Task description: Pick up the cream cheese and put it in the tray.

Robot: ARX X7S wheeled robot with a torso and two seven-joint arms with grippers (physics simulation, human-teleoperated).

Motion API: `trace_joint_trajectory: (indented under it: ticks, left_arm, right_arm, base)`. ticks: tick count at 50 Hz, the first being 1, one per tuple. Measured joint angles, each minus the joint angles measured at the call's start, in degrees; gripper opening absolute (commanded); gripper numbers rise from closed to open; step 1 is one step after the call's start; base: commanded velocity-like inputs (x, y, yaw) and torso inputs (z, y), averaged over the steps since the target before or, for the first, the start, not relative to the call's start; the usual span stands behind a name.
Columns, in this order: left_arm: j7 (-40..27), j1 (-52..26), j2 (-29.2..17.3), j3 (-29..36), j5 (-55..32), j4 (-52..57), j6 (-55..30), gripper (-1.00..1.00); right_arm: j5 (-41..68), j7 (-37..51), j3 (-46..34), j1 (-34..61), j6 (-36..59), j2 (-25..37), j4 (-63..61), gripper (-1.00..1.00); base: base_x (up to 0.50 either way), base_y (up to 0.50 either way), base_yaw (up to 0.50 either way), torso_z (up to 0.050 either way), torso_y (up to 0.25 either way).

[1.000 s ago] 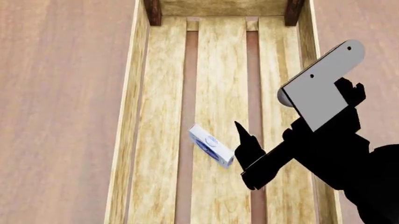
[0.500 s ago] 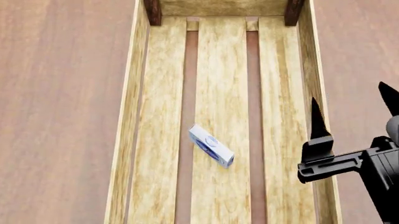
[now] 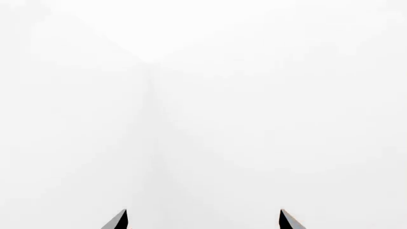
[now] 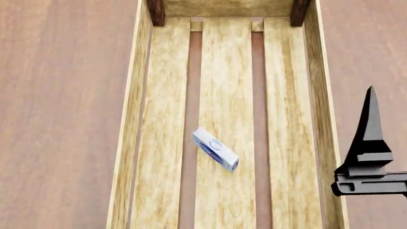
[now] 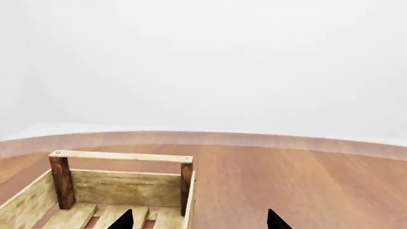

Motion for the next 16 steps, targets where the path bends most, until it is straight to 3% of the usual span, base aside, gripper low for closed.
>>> trace_joint_trajectory:
  ticks: [16]
  left_arm:
    - [0.66, 5.91, -2.48, -7.16, 4.05, 14.64, -6.29, 1.00]
  right_arm:
    - [-2.63, 2.87, 6.39, -8.42, -3.70, -0.70, -10.04, 1.00]
  base:
    - [0.00, 0.00, 0.00, 0.000, 0.000]
